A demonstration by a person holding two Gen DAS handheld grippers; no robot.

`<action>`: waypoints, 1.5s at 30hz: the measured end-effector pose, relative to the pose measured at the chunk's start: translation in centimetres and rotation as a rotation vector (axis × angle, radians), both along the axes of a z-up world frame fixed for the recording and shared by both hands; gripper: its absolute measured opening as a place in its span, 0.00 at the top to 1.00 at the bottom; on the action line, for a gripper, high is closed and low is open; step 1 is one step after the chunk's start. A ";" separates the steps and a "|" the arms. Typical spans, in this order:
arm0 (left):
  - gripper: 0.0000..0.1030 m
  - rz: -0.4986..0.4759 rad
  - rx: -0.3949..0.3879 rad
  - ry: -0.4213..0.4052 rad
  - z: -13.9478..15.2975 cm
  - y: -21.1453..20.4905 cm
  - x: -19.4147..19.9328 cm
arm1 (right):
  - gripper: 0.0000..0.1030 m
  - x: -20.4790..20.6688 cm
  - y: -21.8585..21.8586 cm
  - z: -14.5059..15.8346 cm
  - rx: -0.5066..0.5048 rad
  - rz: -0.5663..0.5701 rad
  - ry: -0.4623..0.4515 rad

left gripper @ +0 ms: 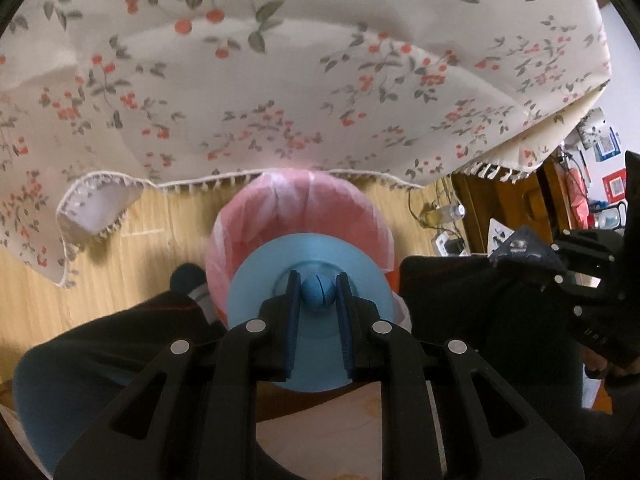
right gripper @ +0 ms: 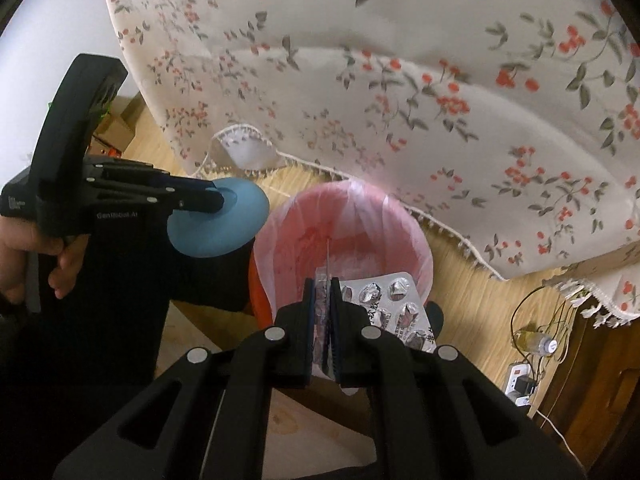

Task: Collect trash
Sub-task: 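Lower the blue lid and blister pack into the pink bin and release, then raise both tools back toward the table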

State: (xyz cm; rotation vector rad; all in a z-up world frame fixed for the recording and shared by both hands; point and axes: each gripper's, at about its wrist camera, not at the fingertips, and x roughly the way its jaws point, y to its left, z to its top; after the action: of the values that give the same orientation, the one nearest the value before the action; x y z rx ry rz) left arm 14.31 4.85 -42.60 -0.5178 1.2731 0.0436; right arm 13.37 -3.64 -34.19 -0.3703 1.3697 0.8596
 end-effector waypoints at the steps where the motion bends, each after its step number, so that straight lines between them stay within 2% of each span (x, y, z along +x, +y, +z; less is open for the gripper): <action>1: 0.83 0.002 -0.004 0.007 -0.3 0.1 0.0 | 0.93 0.0 0.0 -0.4 -0.006 0.005 0.006; 9: 0.83 -0.002 -0.037 0.032 -1.6 0.3 0.1 | 0.93 -0.5 0.2 -2.8 -0.034 0.030 0.044; 10: 0.81 -0.004 -0.037 0.034 -1.6 0.2 0.1 | 0.93 -0.6 0.2 -3.0 -0.033 0.033 0.048; 11: 0.74 -0.003 -0.039 0.033 -1.6 0.2 0.2 | 0.92 -0.6 0.3 -3.2 -0.031 0.036 0.050; 12: 0.62 0.001 -0.046 0.030 -1.5 0.4 0.1 | 0.89 -0.7 0.3 -3.3 -0.030 0.034 0.046; 13: 0.54 0.005 -0.060 0.024 -1.4 0.5 0.1 | 0.66 -0.6 0.3 -3.4 -0.029 0.029 0.042; 14: 0.41 0.009 -0.070 0.015 -1.2 0.5 0.1 | 0.30 -0.5 0.2 -3.5 -0.030 0.024 0.039; 15: 0.35 0.011 -0.073 0.011 -1.0 0.6 0.2 | 0.18 -0.4 0.0 -3.4 -0.026 0.010 0.030; 16: 0.32 0.011 -0.068 0.010 -0.7 0.6 0.2 | 0.12 -0.3 -0.2 -3.2 -0.009 -0.005 0.018; 18: 0.15 0.015 -0.062 -0.001 -0.2 0.8 0.3 | 0.12 0.0 -0.4 -3.0 0.004 -0.014 0.020; 20: 0.05 0.021 -0.068 -0.013 0.3 1.0 0.3 | 0.12 0.1 -0.6 -2.8 -0.001 -0.021 0.008; 27: 0.06 0.026 -0.055 -0.047 2.1 1.3 0.2 | 0.12 0.5 -1.0 -0.6 0.034 -0.047 -0.034; 33: 0.06 0.020 0.005 -0.074 4.3 1.3 0.1 | 0.12 0.8 -0.5 2.3 0.075 -0.052 -0.089; 45: 0.06 0.038 0.115 -0.220 13.5 4.1 0.1 | 0.11 2.5 1.1 10.6 0.173 -0.049 -0.211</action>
State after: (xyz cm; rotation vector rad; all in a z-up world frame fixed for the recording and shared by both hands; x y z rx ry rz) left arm 14.43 8.96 -29.14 -0.4347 1.0395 0.0888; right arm 15.86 -2.50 -23.62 -0.2835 1.0968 0.8660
